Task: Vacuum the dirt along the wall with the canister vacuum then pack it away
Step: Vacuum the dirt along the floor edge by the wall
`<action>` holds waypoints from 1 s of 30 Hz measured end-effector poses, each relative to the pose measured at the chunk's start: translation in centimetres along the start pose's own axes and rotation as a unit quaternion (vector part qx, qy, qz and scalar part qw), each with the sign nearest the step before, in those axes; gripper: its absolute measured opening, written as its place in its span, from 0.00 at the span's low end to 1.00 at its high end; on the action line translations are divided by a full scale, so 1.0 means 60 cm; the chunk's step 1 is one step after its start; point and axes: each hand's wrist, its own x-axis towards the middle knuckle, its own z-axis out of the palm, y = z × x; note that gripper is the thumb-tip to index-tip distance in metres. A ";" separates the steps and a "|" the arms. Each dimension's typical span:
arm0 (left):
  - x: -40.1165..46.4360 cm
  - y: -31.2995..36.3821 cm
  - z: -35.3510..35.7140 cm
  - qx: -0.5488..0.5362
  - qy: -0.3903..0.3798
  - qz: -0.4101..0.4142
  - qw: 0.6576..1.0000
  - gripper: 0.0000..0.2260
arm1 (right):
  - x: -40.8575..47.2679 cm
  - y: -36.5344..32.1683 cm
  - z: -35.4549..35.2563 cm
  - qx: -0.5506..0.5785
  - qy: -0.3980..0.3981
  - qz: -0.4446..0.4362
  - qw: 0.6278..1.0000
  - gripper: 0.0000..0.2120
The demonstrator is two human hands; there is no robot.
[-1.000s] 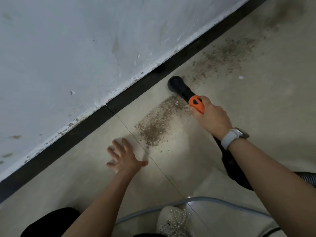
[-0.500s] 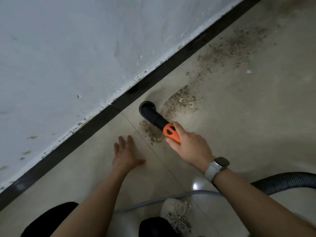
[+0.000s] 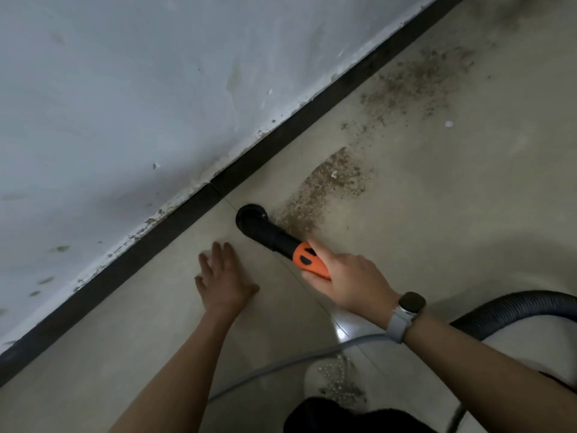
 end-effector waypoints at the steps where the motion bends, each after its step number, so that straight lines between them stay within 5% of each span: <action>1: 0.000 -0.004 0.006 -0.006 0.007 0.005 1.000 0.46 | -0.006 -0.001 0.004 -0.003 0.001 -0.001 1.000 0.28; 15: -0.019 -0.031 0.012 -0.038 -0.020 0.003 0.999 0.46 | -0.051 0.000 0.014 -0.016 -0.042 0.007 0.999 0.28; 23: -0.017 0.017 0.014 -0.078 -0.022 -0.063 0.995 0.49 | -0.024 0.076 -0.036 -0.014 0.044 0.101 0.994 0.26; 30: -0.017 0.029 0.016 -0.075 -0.041 -0.069 0.994 0.53 | -0.036 0.045 -0.007 -0.027 0.038 0.012 0.999 0.26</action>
